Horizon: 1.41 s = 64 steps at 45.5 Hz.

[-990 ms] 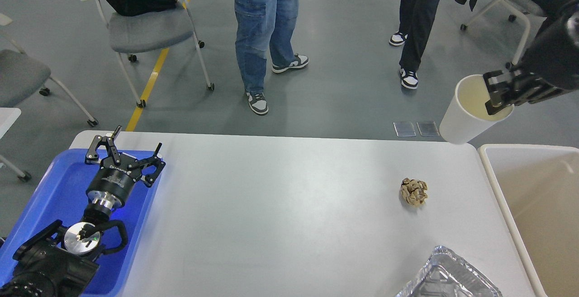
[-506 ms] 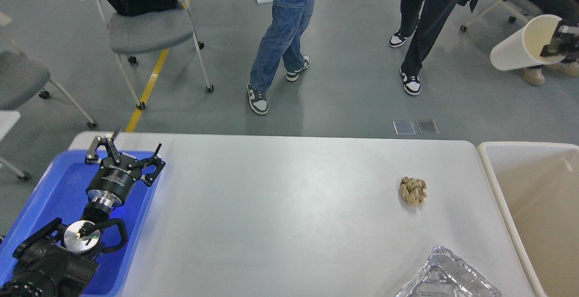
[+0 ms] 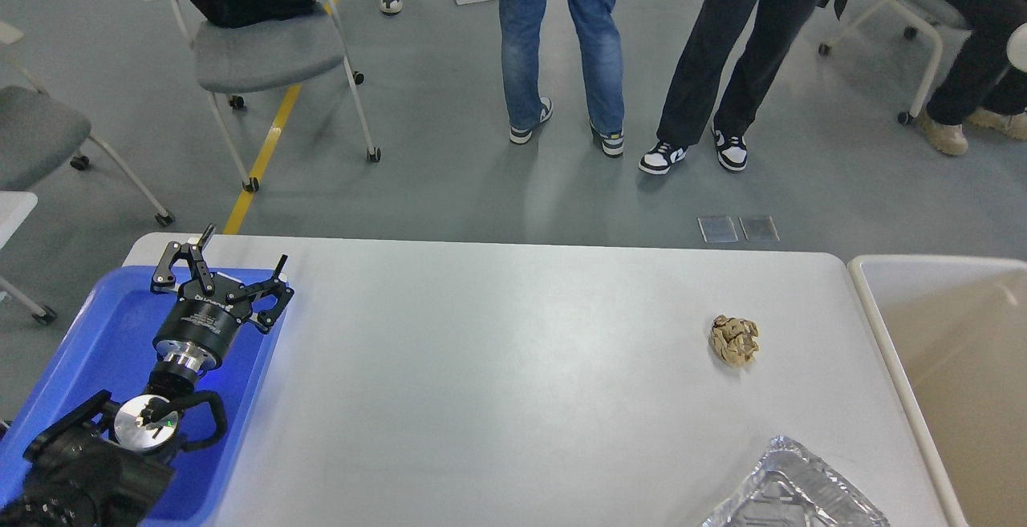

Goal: Tidy desktop
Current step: 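Release the paper cup into the bin and lower the right gripper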

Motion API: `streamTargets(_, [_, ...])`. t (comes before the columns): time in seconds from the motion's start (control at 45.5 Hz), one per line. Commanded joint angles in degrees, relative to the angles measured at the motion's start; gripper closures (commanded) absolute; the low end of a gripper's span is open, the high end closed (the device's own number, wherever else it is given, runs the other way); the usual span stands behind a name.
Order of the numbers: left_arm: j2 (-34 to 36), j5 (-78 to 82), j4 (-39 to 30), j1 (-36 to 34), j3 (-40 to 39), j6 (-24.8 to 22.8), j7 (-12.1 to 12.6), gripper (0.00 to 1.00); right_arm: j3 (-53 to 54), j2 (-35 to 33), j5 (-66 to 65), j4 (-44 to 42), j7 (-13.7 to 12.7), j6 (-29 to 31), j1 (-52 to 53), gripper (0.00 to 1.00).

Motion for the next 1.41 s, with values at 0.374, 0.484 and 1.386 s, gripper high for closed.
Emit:
streamTargets(0.374, [0.0, -0.1, 0.0, 0.0, -0.1, 0.0, 0.0, 0.0, 39.0, 15.7, 5.4, -33.1, -17.6, -2.6, -41.5, 1.0])
streamTargets(0.484, [0.0, -0.1, 0.0, 0.0, -0.1, 0.0, 0.0, 0.0, 41.4, 18.1, 5.4, -33.9, -17.6, -2.6, -44.2, 1.0])
streamTargets(1.386, [0.0, -0.2, 0.0, 0.0, -0.1, 0.0, -0.1, 0.0, 44.6, 21.1, 5.5, -34.7, -16.7, -2.3, -47.1, 0.12])
